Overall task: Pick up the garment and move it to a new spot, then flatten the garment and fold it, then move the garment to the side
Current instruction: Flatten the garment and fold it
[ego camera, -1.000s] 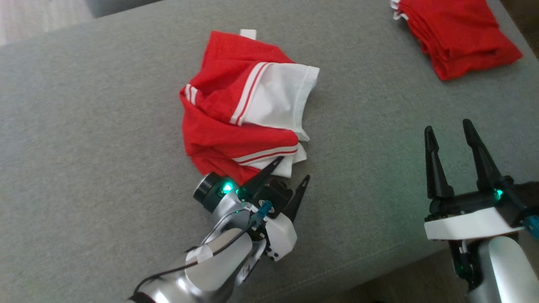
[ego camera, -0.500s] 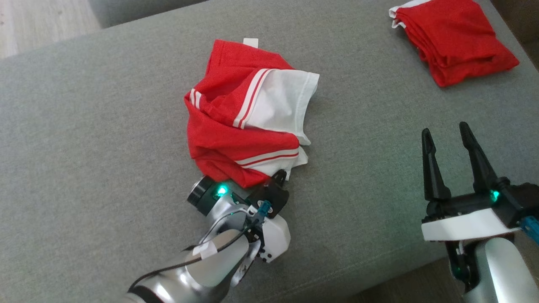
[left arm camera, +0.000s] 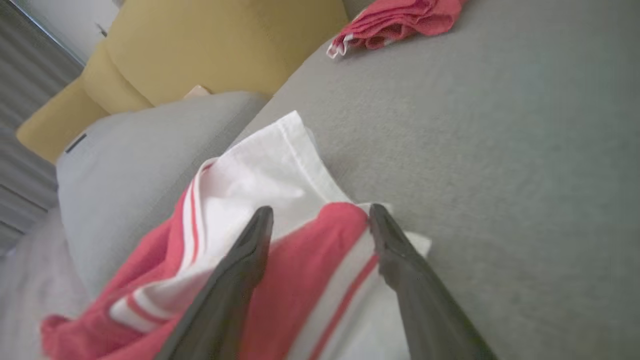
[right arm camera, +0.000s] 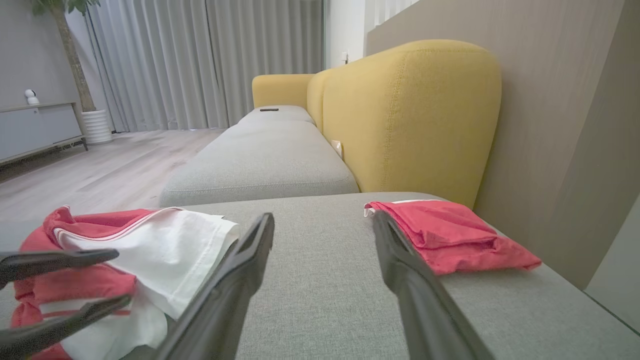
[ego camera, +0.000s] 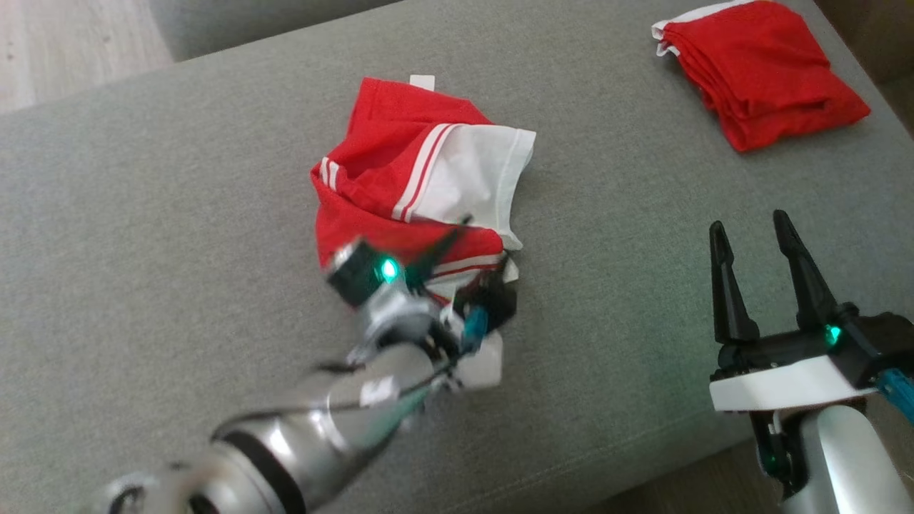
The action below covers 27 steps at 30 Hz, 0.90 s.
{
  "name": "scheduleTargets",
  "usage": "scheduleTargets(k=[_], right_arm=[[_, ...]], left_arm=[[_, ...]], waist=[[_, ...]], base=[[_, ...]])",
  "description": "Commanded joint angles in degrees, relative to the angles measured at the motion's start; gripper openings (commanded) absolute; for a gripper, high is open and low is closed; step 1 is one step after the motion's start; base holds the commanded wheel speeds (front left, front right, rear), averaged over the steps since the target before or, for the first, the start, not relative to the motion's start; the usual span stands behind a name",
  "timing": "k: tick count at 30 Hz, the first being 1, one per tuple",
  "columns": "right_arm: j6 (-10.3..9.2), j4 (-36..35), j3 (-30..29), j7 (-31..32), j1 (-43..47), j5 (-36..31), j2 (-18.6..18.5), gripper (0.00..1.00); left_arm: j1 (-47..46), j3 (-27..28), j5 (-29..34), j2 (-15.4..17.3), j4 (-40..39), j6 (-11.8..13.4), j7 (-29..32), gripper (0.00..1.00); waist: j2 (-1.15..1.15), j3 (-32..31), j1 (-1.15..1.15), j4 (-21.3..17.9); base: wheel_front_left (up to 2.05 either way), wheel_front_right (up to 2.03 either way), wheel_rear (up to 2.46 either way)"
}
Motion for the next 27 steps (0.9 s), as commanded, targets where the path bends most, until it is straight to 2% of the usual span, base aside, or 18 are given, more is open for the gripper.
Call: scheduleTargets(k=[1, 4, 8, 9, 10, 11, 14, 17, 20, 23, 27], right_arm=[[-0.05, -1.61, 1.24, -0.62, -0.39, 0.46, -0.35, 1.00], [-0.05, -1.52, 1.47, -0.62, -0.75, 0.75, -0.42, 1.00], [-0.05, -1.25, 1.72, -0.62, -1.22, 1.17, -0.41, 1.00], [-0.05, -1.21, 1.55, -0.62, -1.21, 1.21, -0.39, 1.00], [-0.05, -1.16, 1.39, -0.62, -1.16, 1.25, -0.39, 1.00], [-0.05, -1.07, 1.28, -0.62, -1.10, 1.26, -0.38, 1.00], [-0.05, -0.72, 0.97, -0.62, -0.84, 1.08, -0.17, 1.00], [-0.05, -0.52, 0.79, -0.62, -0.41, 0.85, 0.18, 1.00], [-0.05, -0.38, 0.95, -0.62, 0.07, 0.57, 0.61, 1.00], [-0.05, -0.21, 1.08, -0.62, 0.75, 0.22, 0.98, 1.00], [-0.05, 0.13, 1.25, -0.62, 2.07, -0.33, 1.34, 1.00]], left_arm=[[-4.17, 1.07, 1.86, 0.11, -0.04, 0.46, 1.33, 1.00], [-6.31, 0.54, 6.16, 0.11, 2.55, -0.91, 6.55, 1.00], [-6.94, 0.39, 8.40, 0.11, 5.47, -4.81, 12.87, 1.00], [-6.80, 0.37, 8.42, 0.11, 5.95, -5.78, 14.24, 0.44], [-6.64, 0.36, 8.43, 0.11, 6.18, -6.60, 15.24, 0.17], [-6.49, 0.36, 8.40, 0.11, 6.19, -7.18, 15.75, 0.00], [-6.51, 0.37, 8.20, 0.11, 4.67, -7.63, 14.00, 0.00], [-6.80, 2.97, 4.77, 0.11, 0.61, -8.06, 9.67, 0.00], [-7.13, 9.22, -3.74, 0.11, -5.05, -10.60, 5.24, 0.00], [-9.84, 14.65, -11.56, 0.11, -8.91, -13.66, 3.55, 0.00], [-14.14, 23.38, -23.39, 0.11, -12.78, -15.66, 1.38, 0.00]], waist=[[0.00, 0.51, 0.00, -0.32], [0.00, 1.35, 0.00, -0.97], [0.00, 1.93, 0.00, -2.27], [0.00, 1.90, 0.00, -2.44], [0.00, 1.83, 0.00, -2.54], [0.00, 1.69, 0.00, -2.63], [0.00, 0.78, 0.00, -2.86], [0.00, -0.62, 0.00, -2.76], [0.00, -2.36, 0.00, -2.58], [0.00, -4.40, 0.00, -2.35], [0.00, -7.24, 0.00, -2.09]], base=[[0.00, 0.00, 0.00], [0.00, 0.00, 0.00], [0.00, 0.00, 0.00], [0.00, 0.00, 0.00], [0.00, 0.00, 0.00], [0.00, 0.00, 0.00], [0.00, 0.00, 0.00], [0.00, 0.00, 0.00], [0.00, 0.00, 0.00], [0.00, 0.00, 0.00], [0.00, 0.00, 0.00]])
